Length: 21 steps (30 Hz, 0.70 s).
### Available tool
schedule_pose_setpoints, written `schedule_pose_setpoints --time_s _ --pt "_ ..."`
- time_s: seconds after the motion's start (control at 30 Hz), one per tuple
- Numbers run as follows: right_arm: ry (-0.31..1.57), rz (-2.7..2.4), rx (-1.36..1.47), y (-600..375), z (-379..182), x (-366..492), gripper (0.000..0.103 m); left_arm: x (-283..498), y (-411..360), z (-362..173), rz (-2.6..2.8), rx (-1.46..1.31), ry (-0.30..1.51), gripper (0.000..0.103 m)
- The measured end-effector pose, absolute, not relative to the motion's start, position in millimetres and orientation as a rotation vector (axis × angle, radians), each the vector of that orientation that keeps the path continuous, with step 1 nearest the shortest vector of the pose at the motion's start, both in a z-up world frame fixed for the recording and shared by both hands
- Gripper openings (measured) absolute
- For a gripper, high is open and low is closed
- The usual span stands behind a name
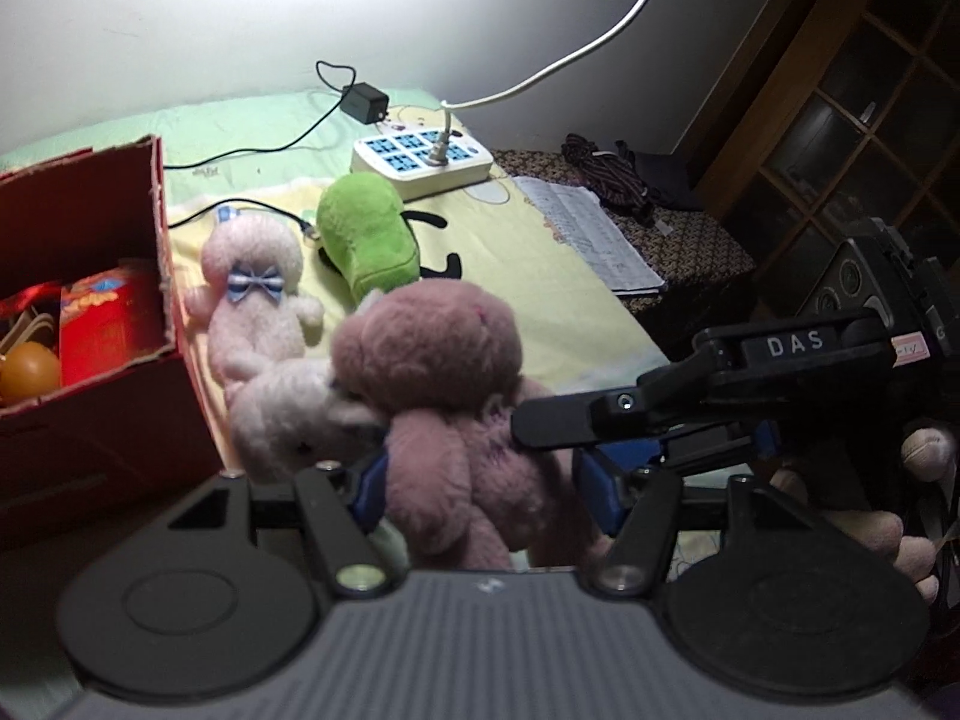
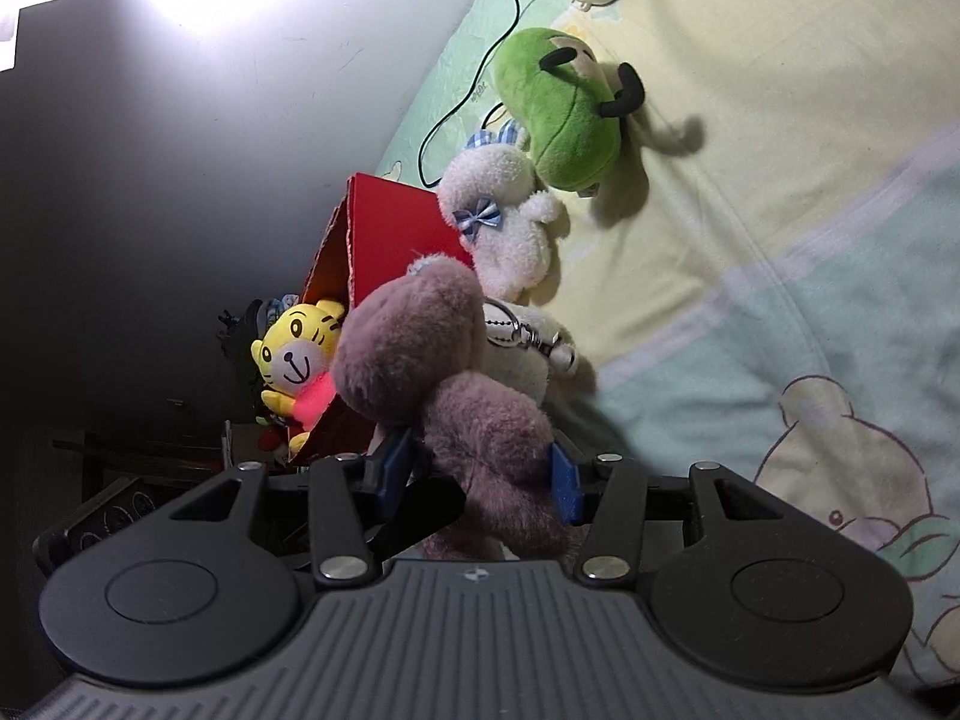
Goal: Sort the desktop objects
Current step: 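Lift the pink teddy bear with both tools and carry it toward the red box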
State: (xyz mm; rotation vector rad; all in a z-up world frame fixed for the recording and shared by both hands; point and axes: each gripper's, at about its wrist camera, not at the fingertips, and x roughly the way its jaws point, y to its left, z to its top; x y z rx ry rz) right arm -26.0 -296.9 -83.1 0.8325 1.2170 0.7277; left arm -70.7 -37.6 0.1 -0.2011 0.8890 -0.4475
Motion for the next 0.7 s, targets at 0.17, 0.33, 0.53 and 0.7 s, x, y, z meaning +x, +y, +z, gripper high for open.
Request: schedule_pose_setpoints --time_s 0.17,0.33,0.53,0.7 --pt "1.138 0.704 0.827 -282 -57 -45 0.05 -79 -16 16 -0.515 -0.204 0.844 0.064" --pt "1.084 0.686 0.818 -271 -41 -58 0.05 -84 -2 27 -0.571 -0.185 0.811 0.064" --pt "1.043 0.683 0.813 -253 -29 -63 0.05 -87 20 38 -0.581 -0.175 0.783 0.064" --pt "1.033 0.735 0.795 -222 -20 -55 0.05 -90 52 49 -0.535 -0.179 0.755 0.064"
